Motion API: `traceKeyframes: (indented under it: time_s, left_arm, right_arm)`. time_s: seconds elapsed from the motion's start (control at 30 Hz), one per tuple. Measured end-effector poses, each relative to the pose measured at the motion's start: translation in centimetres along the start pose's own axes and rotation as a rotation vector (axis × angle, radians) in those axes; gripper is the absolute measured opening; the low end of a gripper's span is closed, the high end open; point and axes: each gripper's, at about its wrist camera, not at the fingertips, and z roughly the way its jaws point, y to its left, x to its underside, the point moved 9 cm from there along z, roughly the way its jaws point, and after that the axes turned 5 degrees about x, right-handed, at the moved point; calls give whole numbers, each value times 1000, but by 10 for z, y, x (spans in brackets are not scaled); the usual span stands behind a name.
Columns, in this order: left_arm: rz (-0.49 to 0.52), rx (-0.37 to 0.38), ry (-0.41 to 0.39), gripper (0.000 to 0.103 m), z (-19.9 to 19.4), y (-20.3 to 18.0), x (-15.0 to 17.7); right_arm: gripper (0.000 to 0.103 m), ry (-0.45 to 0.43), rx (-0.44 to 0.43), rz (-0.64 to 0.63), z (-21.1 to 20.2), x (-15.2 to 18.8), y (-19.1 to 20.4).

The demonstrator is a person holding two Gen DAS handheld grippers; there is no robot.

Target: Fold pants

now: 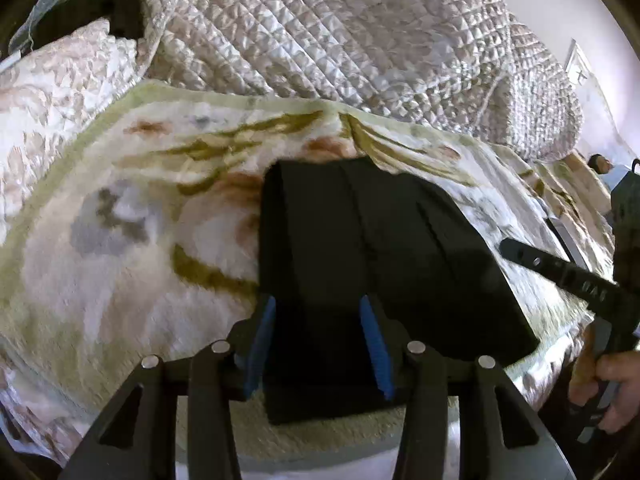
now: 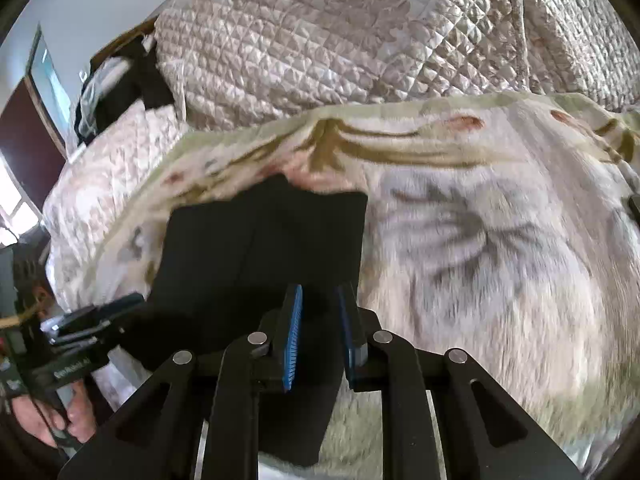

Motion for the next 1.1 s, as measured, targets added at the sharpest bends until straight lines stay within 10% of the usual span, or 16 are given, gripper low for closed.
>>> traceKeyframes:
  time_s: [0.33,1.1]
  left_arm:
    - [97,27,-19,47,39,-17,-76]
    - [100,-26,-11,49,41,-9,-62]
  right_arm:
    - [17,63,-29,-125,61,-38,14]
    - [19,7,-19,-33,40,-29,-5]
